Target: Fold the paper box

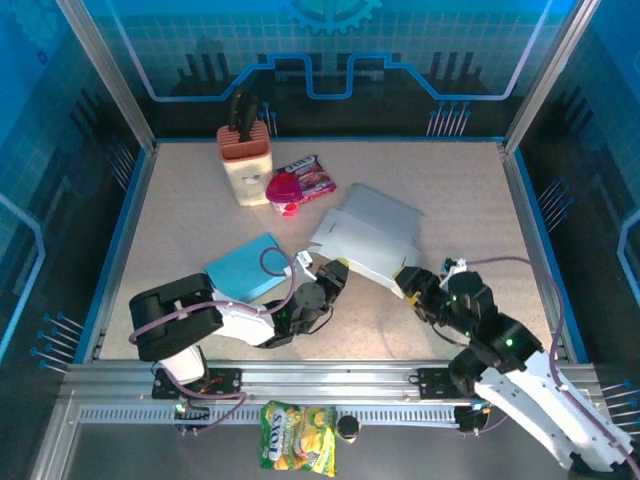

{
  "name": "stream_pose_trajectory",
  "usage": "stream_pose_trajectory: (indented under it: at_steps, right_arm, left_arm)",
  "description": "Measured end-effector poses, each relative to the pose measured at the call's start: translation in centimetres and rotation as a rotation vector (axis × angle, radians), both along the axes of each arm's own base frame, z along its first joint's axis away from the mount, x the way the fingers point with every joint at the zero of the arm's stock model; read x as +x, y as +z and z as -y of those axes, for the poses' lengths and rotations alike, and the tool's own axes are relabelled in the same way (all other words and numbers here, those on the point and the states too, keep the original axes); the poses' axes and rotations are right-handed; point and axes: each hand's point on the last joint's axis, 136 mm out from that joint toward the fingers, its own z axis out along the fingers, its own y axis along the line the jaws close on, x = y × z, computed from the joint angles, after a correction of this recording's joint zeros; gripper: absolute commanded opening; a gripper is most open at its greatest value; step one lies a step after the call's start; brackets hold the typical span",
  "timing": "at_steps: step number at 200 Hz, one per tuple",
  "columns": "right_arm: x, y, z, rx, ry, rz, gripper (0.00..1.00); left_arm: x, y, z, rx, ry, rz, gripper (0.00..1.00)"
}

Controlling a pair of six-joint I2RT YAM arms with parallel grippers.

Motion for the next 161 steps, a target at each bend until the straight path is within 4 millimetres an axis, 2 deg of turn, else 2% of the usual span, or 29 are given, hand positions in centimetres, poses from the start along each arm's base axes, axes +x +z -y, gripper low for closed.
stream_pose_trajectory:
  at_steps: [26,47,76,112,161]
  right_arm:
    - [-0.4,-0.7,-1.2,0.046,-0.048,-0.058,0.66]
    - [0.2,-2.4,-2.5,0.057,-0.087,-0.101,0.67]
    - [1.5,-4.5,-3.6,0.052,-0.149,-0.133,0.70]
    - [3.5,-2.6,-4.2,0.124,-0.210,-0.051,0.69]
    - [5.3,-1.5,-4.6,0.153,-0.251,-0.006,0.58]
  left_arm:
    - [0.2,0.7,1.0,-0.012,-0.010,0.065,0.00]
    - [0.2,1.0,1.6,-0.003,-0.021,0.093,0.00]
    - [0.0,2.7,2.5,-0.015,-0.035,0.144,0.00]
    - [0.0,3.1,2.7,-0.020,-0.037,0.153,0.00]
    - [0.2,3.8,3.1,-0.038,-0.036,0.161,0.00]
